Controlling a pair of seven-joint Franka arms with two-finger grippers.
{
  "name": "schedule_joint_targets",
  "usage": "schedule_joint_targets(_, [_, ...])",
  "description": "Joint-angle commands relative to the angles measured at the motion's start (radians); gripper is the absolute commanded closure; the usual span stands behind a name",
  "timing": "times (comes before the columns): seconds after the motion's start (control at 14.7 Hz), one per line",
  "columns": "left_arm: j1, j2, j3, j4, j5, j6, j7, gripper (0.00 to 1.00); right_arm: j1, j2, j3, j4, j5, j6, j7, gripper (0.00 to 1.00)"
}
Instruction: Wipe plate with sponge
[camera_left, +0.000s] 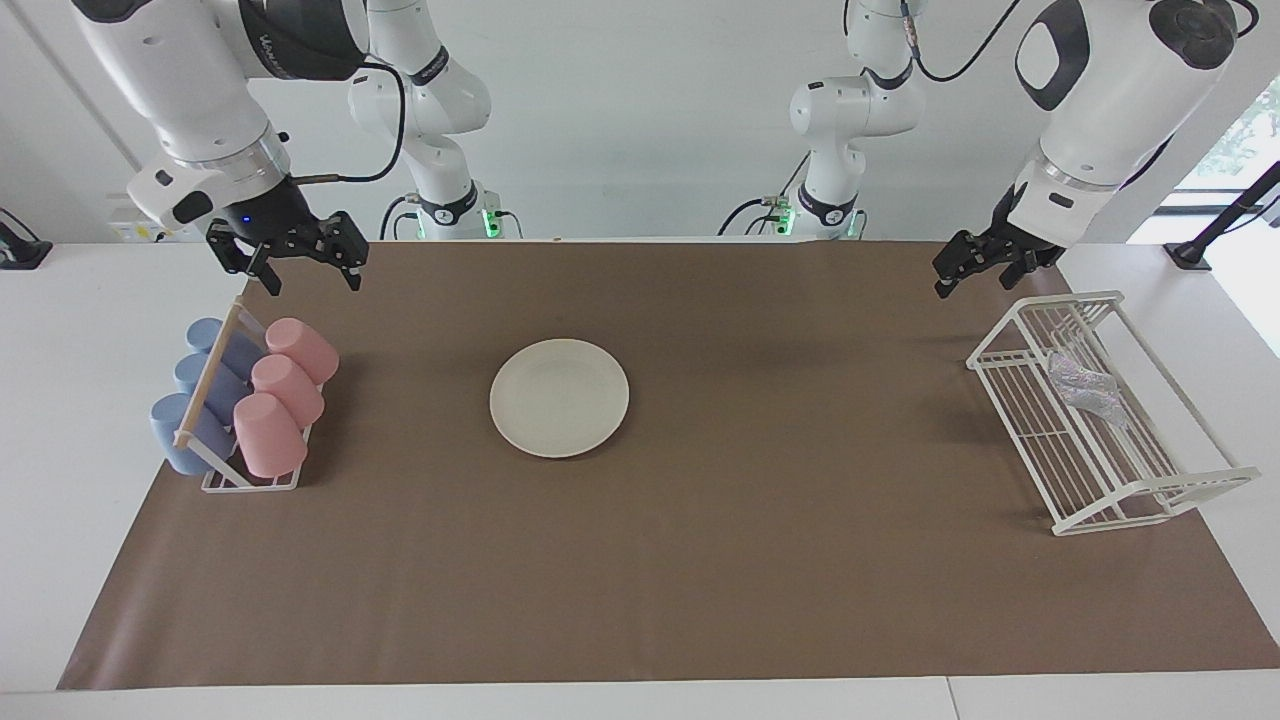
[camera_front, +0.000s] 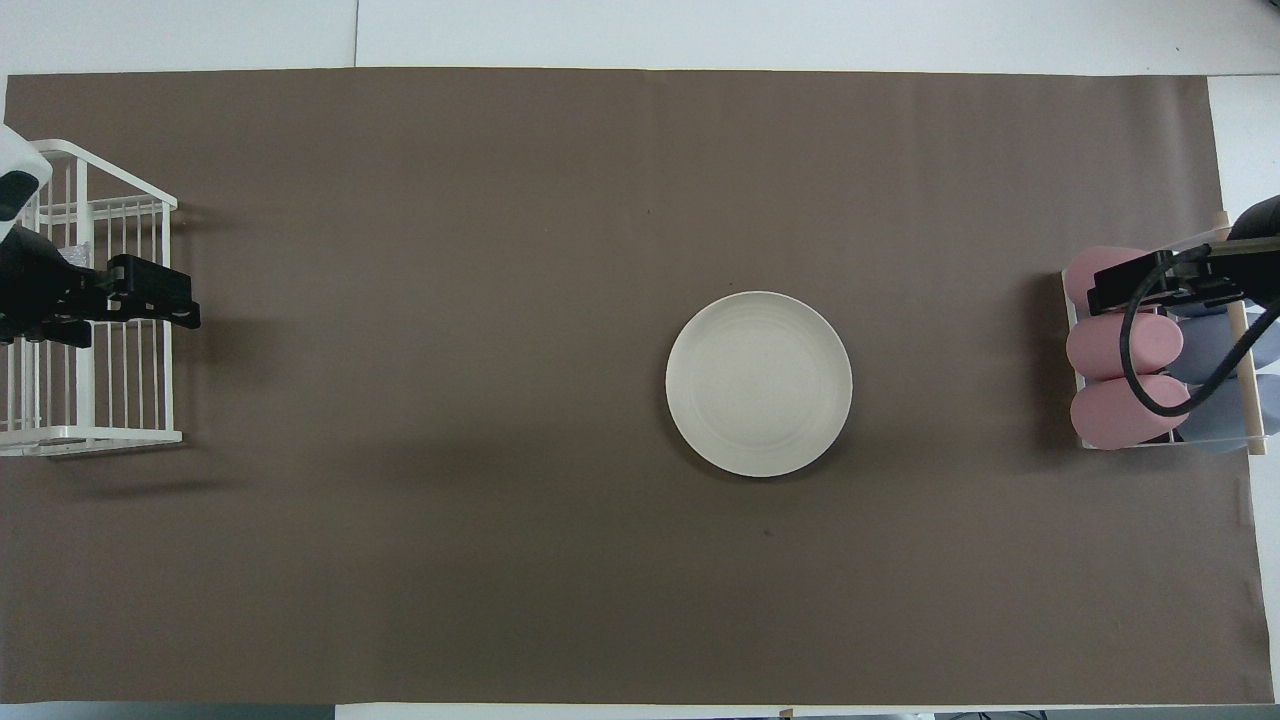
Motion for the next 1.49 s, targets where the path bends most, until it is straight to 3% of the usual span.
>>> schedule_joint_targets(0.0, [-0.005, -0.014, 0.005, -0.01, 0.016, 0.009, 0.011, 0.0, -0.003, 0.009, 0.004, 0.017, 0.012, -0.008, 0.014, 0.0])
schedule_joint_targets(0.27, [0.003, -0.013, 0.005, -0.01, 0.013, 0.011, 0.005, 0.0, -0.003, 0.009, 0.005, 0.017, 0.012, -0.011, 0.06, 0.0])
schedule_joint_targets(0.41, [0.003, -0.013, 0.005, -0.01, 0.012, 0.022, -0.009, 0.0, -0.009, -0.009, 0.004, -0.009, 0.009, -0.072, 0.143, 0.0])
schedule_joint_targets(0.75, [-0.011, -0.011, 0.003, -0.018, 0.045, 0.075, -0.178, 0.0, -0.001, -0.009, 0.01, -0.005, 0.011, -0.075, 0.393, 0.0])
schedule_joint_targets(0.95, [-0.066, 0.019, -0.006, -0.021, 0.281, 0.077, -0.176, 0.0, -0.001, -0.012, 0.034, -0.008, 0.011, -0.074, 0.549, 0.0])
schedule_joint_targets(1.15, [-0.098, 0.11, -0.005, -0.018, 0.525, 0.083, -0.179, 0.0, -0.001, -0.012, 0.068, -0.006, 0.011, -0.071, 0.697, 0.0])
schedule_joint_targets(1.42, [-0.112, 0.222, -0.005, -0.023, 0.79, 0.143, -0.205, 0.0, 0.087, -0.015, 0.096, -0.003, 0.009, -0.06, 1.083, 0.0])
